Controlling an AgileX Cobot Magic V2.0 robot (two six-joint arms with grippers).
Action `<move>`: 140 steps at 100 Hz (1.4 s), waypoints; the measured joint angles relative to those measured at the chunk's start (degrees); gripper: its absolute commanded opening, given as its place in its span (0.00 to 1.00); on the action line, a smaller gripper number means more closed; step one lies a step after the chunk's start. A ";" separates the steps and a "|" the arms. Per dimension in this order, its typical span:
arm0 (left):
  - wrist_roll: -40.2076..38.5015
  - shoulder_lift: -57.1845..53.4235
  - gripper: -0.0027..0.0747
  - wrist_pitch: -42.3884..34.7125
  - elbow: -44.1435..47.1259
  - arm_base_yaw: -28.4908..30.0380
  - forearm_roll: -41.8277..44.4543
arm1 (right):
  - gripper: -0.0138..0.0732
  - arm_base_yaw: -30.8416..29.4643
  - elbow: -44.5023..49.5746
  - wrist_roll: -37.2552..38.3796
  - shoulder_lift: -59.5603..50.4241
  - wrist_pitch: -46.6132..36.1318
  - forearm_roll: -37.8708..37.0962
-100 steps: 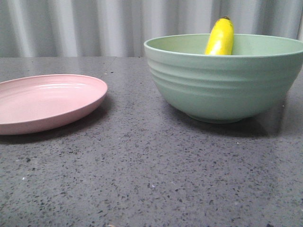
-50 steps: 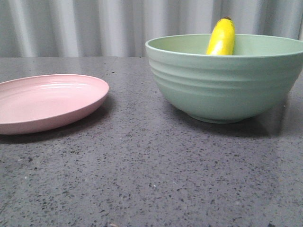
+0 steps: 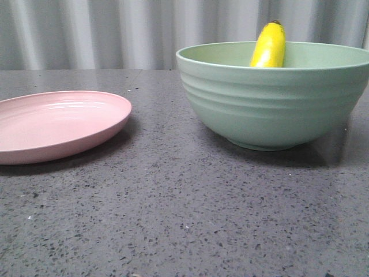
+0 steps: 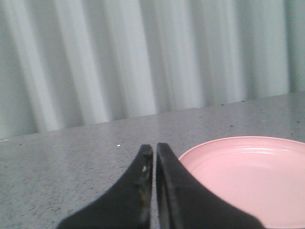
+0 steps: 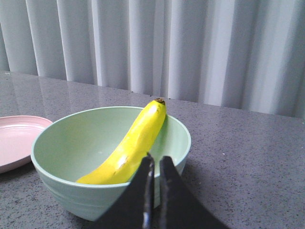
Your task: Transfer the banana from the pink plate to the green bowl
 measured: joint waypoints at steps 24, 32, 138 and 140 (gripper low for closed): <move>-0.86 -0.80 0.01 16.87 0.00 3.48 -0.33 | 0.09 0.00 0.00 0.00 0.00 -0.12 0.00; -1.68 -0.80 0.01 20.81 0.00 3.52 -0.33 | 0.09 0.00 0.00 0.00 0.00 -0.12 0.00; -2.19 -0.80 0.01 22.04 -0.09 3.61 -0.33 | 0.09 -6.96 4.07 0.00 0.00 -4.51 -0.30; -2.19 -0.80 0.01 22.04 -0.09 3.61 -0.33 | 0.09 -7.83 4.63 0.00 0.00 -4.80 -0.30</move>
